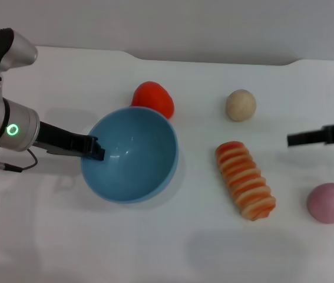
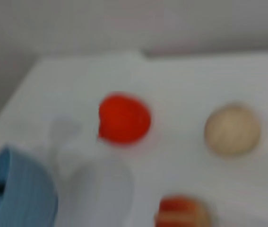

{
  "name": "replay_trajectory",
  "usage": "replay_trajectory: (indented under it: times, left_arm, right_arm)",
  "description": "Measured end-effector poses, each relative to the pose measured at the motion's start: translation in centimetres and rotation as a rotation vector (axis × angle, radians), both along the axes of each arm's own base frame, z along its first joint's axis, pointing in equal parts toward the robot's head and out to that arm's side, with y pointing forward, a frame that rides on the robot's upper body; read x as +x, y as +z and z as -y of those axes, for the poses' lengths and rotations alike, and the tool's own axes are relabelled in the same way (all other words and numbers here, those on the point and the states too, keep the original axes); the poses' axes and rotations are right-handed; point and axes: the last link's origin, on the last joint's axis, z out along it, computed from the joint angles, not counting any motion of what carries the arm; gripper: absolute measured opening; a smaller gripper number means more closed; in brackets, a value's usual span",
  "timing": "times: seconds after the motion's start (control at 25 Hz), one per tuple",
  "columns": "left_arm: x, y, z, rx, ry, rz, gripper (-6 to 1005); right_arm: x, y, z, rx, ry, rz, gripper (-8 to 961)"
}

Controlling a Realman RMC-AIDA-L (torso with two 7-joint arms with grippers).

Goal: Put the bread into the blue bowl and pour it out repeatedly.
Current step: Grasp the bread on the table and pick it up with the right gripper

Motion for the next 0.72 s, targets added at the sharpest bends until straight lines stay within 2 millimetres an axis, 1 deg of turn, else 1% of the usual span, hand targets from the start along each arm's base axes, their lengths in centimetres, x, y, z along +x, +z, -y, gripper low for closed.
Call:
replay_trajectory:
  times: [0.2, 0.32, 0.36, 0.52, 0.72]
  left_arm:
    - [0.1, 0.1, -0.1, 0.001, -0.012, -0.002, 0]
    - [0.2, 0.0, -0.2, 0.002, -0.024, -0.006, 0]
    - [0.2, 0.0, -0.2, 0.002, -0.024, -0.006, 0]
    - [0.3, 0.1, -0.3, 0.006, -0.034, -0.009, -1]
    - [0.3, 0.2, -0.4, 0.009, -0.034, -0.008, -1]
  right_arm:
    - [-0.8, -2.9, 1.0, -0.124, 0.019, 0.085, 331]
    - [-0.9, -4.5, 1.5, -0.15, 0.03, 0.108, 330]
    - [-0.9, -4.5, 1.5, -0.15, 0.03, 0.108, 329]
    - [-0.5, -5.7, 1.7, -0.17, 0.039, 0.15, 327]
    - [-0.7, -6.8, 0.9, -0.144, 0.071, 0.206, 324]
